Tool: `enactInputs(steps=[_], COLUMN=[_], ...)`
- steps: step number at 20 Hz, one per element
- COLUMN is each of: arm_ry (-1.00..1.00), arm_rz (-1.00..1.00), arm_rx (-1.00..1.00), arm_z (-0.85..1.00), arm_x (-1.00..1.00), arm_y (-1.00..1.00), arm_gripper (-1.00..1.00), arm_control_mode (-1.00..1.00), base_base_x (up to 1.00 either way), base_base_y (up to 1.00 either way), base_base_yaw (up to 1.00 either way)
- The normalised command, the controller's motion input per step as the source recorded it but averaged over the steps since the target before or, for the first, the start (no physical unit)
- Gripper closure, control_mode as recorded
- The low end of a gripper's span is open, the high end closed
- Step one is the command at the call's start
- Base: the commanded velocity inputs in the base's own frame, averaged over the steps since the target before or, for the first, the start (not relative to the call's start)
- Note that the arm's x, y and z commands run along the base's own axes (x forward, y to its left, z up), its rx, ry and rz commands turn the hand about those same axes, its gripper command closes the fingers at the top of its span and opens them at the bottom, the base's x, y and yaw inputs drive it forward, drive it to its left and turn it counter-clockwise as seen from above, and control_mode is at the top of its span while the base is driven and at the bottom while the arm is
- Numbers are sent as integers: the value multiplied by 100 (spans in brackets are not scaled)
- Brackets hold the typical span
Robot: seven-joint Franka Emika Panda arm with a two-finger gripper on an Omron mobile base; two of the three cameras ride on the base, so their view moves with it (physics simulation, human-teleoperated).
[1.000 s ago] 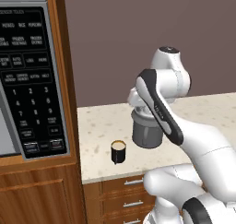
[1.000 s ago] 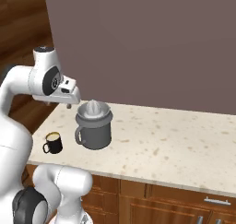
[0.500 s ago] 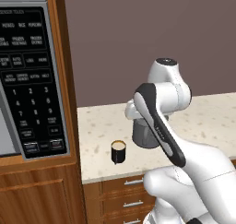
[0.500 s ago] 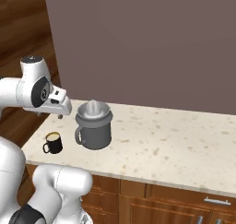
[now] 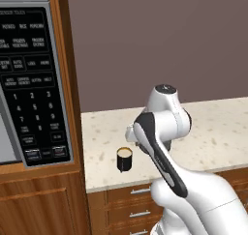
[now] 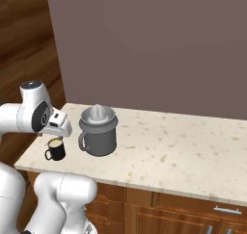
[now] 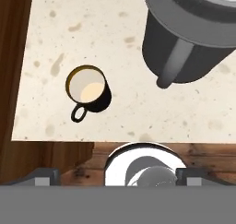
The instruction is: Pick the mug from the counter and place it inside the microwave. Then close the microwave.
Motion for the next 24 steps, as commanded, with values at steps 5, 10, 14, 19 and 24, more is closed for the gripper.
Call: enactInputs(steps=[5,10,14,19,24], arm_ry=[-6,-3,0,0,0], arm_rz=[-4,0,0,0,0], arm_rx=[0,0,0,0,0], arm_z=[-45,-38,-24,-12,-16], arm_x=[5,19,19,0,4], arm_y=[32,22,11,21,10], arm_gripper=[-100,-100,-100,-100,-100], arm_control_mode=[-100,-100,-100,-100,-100], base_base_x=[0,0,0,0,0], base_base_y=[0,0,0,0,0], base_base_yaw=[0,0,0,0,0])
